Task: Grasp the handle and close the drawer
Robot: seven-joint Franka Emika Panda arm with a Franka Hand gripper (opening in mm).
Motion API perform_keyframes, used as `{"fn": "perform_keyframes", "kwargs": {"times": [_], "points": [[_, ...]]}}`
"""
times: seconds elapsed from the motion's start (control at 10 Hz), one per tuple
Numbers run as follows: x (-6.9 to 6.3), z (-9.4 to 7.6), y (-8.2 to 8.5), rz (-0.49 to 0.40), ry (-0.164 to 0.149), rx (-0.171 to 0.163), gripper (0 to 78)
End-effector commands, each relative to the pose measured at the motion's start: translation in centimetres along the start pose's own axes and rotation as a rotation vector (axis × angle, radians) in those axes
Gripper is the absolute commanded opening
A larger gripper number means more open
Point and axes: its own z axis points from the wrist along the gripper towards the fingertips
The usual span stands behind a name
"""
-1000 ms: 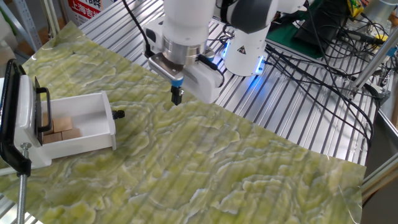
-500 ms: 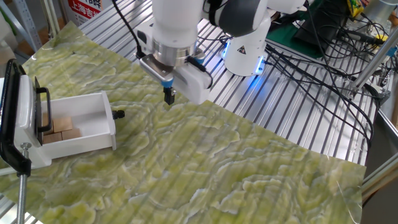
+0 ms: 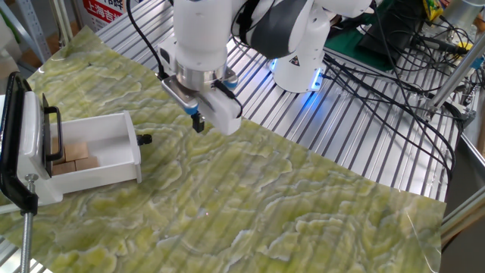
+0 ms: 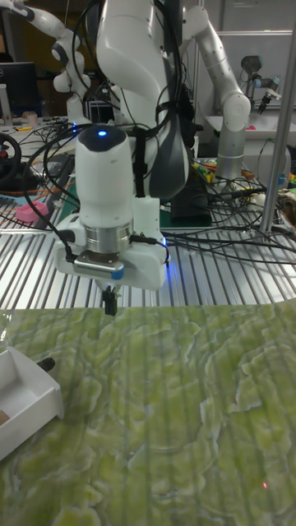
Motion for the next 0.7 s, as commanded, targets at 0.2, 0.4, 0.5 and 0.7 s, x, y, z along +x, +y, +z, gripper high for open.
{"fn": "perform_keyframes", "kwargs": {"times": [0.2, 0.4, 0.5, 0.7], "points": [[0.0, 1.6, -1.6, 0.049, -0.005, 0.012, 0.0], [0.2, 2.4, -2.0, 0.068, -0.01, 0.026, 0.0], [0.2, 2.6, -2.1, 0.071, -0.01, 0.027, 0.0], [0.2, 3.3, -2.1, 0.1, -0.014, 0.025, 0.0]]}}
